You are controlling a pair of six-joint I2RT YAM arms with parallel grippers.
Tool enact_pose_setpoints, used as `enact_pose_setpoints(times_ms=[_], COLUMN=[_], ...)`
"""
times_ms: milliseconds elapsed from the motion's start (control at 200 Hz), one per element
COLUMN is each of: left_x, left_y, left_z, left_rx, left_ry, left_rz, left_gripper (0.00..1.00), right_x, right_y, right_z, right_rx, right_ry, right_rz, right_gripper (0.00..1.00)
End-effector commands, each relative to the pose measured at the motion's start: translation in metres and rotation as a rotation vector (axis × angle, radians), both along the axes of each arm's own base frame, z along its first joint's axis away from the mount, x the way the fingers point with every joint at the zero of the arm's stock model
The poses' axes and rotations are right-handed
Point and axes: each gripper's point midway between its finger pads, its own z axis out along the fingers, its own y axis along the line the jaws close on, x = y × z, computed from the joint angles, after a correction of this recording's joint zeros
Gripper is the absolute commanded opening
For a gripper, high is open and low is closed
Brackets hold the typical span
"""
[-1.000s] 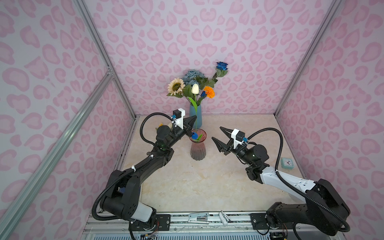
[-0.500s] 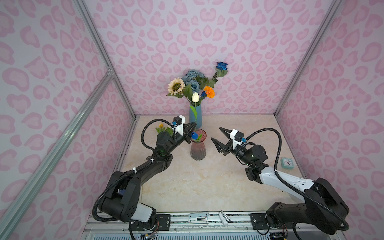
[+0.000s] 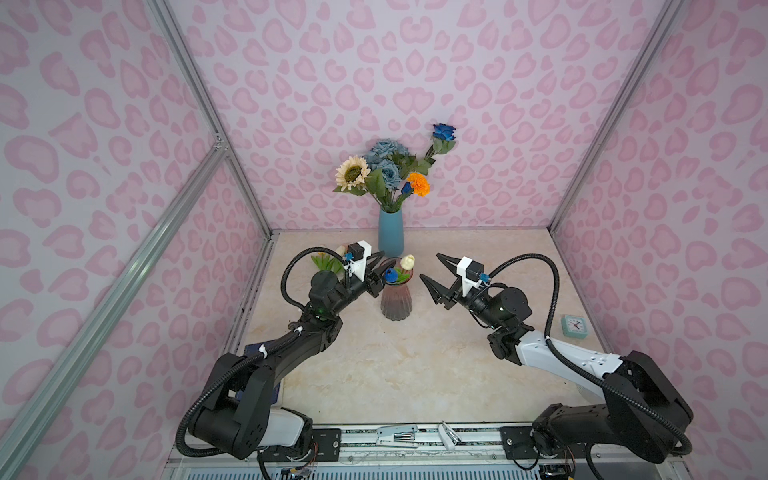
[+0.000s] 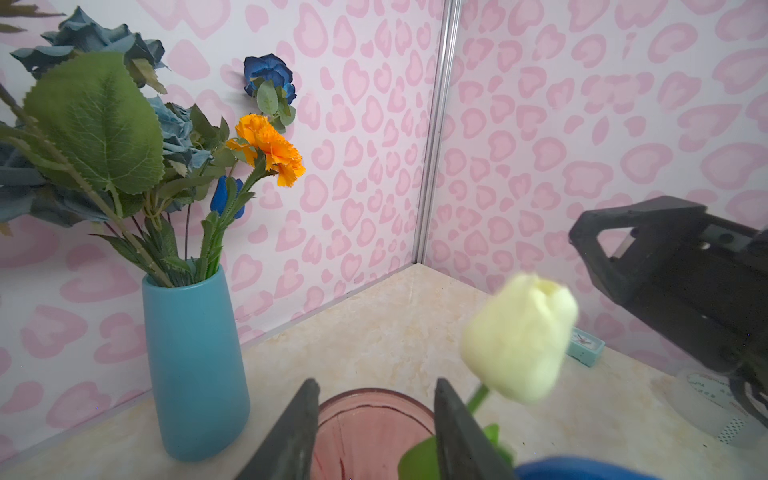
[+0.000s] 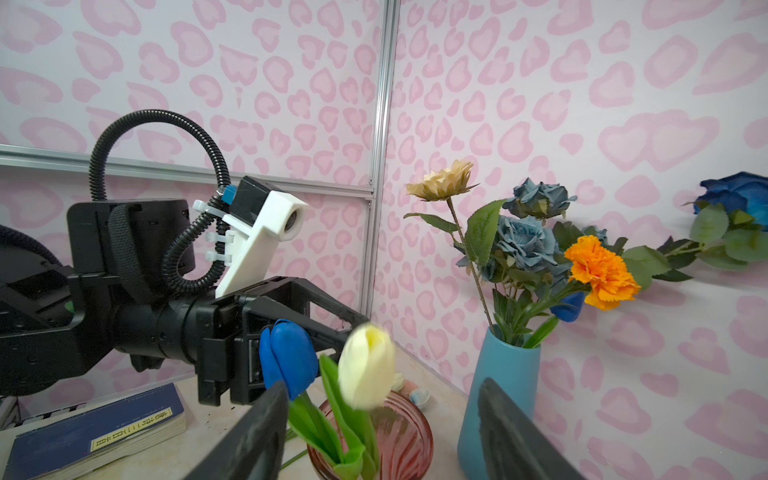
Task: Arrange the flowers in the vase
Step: 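Open the left gripper and withdraw it toward the remaining tulips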
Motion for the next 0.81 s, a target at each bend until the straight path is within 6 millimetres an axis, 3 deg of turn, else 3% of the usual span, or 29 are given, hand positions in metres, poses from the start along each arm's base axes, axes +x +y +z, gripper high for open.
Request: enact_pose_setpoints(times_ms=[0,230,500,580,800], left_x=[-0.001,-0.002,0.003,0.009,0.029], left_y=[0.001,0.012,0.066,0.09,0.159], left_z=[0.002,0.007,0.025,0.025,-0.008], left_rx=[0.023,0.038,0.066,0.074,0.106], left_ry=[-0.026,-0.045,-0.06,-0.034,0.108], left_rz=[0.008,0.071,0.277,0.359,0.598], left_gripper=[0.47,0.47,0.47,0.47,0.47], right_x=[0.007,0.009,-0.007,-0.013,-0.022], right_y=[0.01,0.014,0.007,0.008,0.001], right_z=[-0.007,0.001,0.026,0.036,0.049], right_rx=[-0.028,-0.005,0.022,0.009,0.013], right_ry=[0.052,0.051,0.024,0.018,-0.02], right_rz=[0.047,0.072,0.099,0.114,0.083], right_gripper=[0.7,0.7,0.72,0.72,0.73])
